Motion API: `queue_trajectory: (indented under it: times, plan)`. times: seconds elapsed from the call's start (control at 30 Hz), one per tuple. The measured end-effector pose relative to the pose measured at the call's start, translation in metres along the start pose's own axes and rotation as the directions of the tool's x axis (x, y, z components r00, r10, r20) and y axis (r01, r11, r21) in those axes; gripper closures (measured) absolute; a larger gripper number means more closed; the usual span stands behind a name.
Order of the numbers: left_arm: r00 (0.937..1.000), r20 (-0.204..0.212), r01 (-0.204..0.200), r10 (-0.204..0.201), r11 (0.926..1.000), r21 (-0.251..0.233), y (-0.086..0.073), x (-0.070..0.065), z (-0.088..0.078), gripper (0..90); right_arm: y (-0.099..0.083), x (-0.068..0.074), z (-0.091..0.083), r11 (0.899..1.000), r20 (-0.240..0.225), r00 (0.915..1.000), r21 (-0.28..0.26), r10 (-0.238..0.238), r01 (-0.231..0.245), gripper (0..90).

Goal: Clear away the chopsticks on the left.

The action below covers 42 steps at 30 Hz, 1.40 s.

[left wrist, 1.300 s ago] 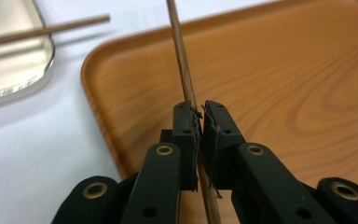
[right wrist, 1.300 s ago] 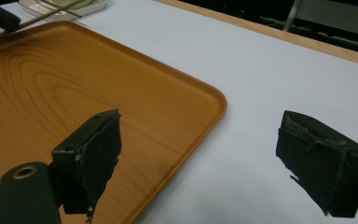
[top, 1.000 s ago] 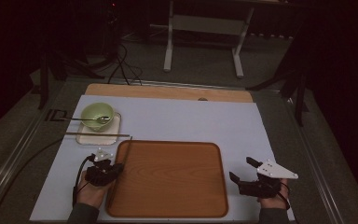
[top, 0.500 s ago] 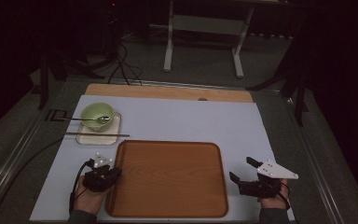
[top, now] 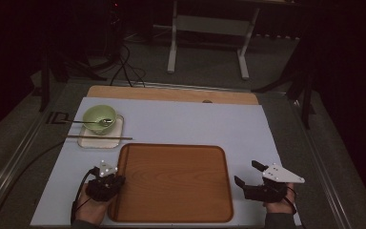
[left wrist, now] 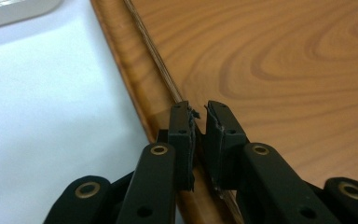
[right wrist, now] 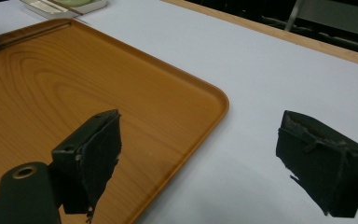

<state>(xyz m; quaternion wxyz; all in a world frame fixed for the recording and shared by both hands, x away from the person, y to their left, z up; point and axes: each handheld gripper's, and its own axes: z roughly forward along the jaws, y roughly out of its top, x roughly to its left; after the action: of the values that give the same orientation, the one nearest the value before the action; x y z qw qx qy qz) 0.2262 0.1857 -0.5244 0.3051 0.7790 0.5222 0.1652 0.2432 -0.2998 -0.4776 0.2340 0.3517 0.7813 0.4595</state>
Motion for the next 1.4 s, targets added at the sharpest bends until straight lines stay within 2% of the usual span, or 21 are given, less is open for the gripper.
queue_trajectory:
  times: [0.2,0.33,0.47,0.9,1.27,1.4]
  plan:
    - [0.9996,-0.019,-0.022,0.023,0.9997,0.014,-0.0021,-0.0021,-0.0004,76.2,0.0000,-0.0001,-0.0002,1.000,0.000,1.0000,-0.003,0.001,-0.001,13.6]
    - [0.9997,-0.013,-0.023,0.023,0.9997,0.012,-0.0019,-0.0016,-0.0002,73.8,0.0000,-0.0003,-0.0005,1.000,-0.001,1.0000,-0.004,0.001,-0.001,13.6]
    - [0.9988,-0.016,-0.047,0.047,0.9989,0.008,-0.0013,-0.0050,0.0012,66.1,0.0001,-0.0003,-0.0004,1.000,0.000,1.0000,-0.004,0.001,-0.001,13.6]
    - [0.9962,-0.042,-0.076,0.076,0.9971,0.008,0.0006,-0.0085,0.0024,62.4,0.0000,-0.0003,-0.0004,1.000,-0.002,1.0000,-0.003,0.001,-0.001,13.6]
    - [0.9968,-0.037,-0.070,0.070,0.9975,0.004,0.0021,-0.0077,0.0028,59.9,0.0001,-0.0003,0.0000,1.000,-0.004,1.0000,-0.001,0.000,0.000,13.6]
    - [0.9974,-0.038,-0.062,0.062,0.9978,-0.021,0.0053,-0.0058,-0.0008,57.9,0.0001,-0.0002,0.0001,1.000,-0.006,1.0000,0.000,0.000,0.000,13.7]
